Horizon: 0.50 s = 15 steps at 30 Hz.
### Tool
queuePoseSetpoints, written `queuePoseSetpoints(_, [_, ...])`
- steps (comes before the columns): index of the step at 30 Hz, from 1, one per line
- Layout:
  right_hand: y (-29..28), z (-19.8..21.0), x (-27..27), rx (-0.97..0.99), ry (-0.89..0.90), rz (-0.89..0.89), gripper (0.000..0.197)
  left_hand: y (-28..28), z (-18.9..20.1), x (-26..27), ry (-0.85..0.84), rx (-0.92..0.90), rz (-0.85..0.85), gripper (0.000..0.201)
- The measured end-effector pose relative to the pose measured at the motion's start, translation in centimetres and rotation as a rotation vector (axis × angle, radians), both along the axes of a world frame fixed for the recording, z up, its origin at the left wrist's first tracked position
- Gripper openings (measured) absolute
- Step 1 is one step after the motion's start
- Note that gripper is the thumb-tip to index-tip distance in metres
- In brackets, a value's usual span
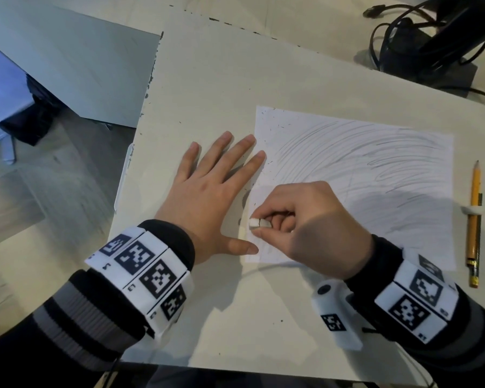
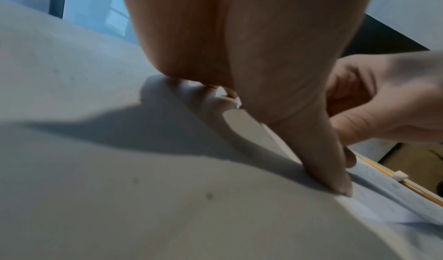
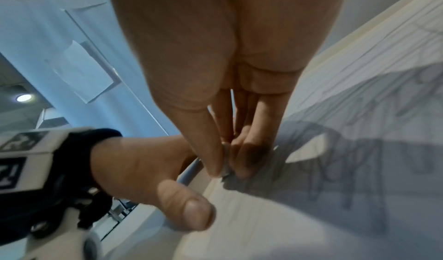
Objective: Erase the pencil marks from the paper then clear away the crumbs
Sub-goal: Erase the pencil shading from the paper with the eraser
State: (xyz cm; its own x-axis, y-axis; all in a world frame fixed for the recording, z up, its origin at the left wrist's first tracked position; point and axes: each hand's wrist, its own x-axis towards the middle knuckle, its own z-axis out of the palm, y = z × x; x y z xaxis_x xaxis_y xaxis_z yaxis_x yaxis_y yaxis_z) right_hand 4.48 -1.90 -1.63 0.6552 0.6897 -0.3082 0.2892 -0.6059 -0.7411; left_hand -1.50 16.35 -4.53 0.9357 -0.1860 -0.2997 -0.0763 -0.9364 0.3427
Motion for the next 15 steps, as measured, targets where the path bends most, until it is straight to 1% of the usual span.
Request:
queuePoseSetpoints(2, [-0.1,-0.1,0.9,-0.014,-0.012,-0.007,0.009,0.0,0.0,0.0,0.006,0.002,0.001,0.133])
queuePoseSetpoints(5, [-0.1,0.1,1.7,0.005,-0.097,-0.052,0.007,0.0,0.0,0.0,0.003,0.006,-0.002,0.133])
queuePoseSetpoints(9, [0.0,0.4,0.5,-0.043,-0.022,0.032,0.009,0.0,0.0,0.0,0.000,0.007,-0.004,0.133])
queuePoseSetpoints(13, [-0.1,0.4,2.0,-0.009,-0.077,-0.045,0.008,-0.1,0.1,0.0,0.005,0.010,0.004,0.133])
queuePoseSetpoints(15, [0.0,0.6,1.0,-0.040,-0.037,0.007,0.009,-0.1,0.1,0.0,0.004,0.008,0.004,0.133])
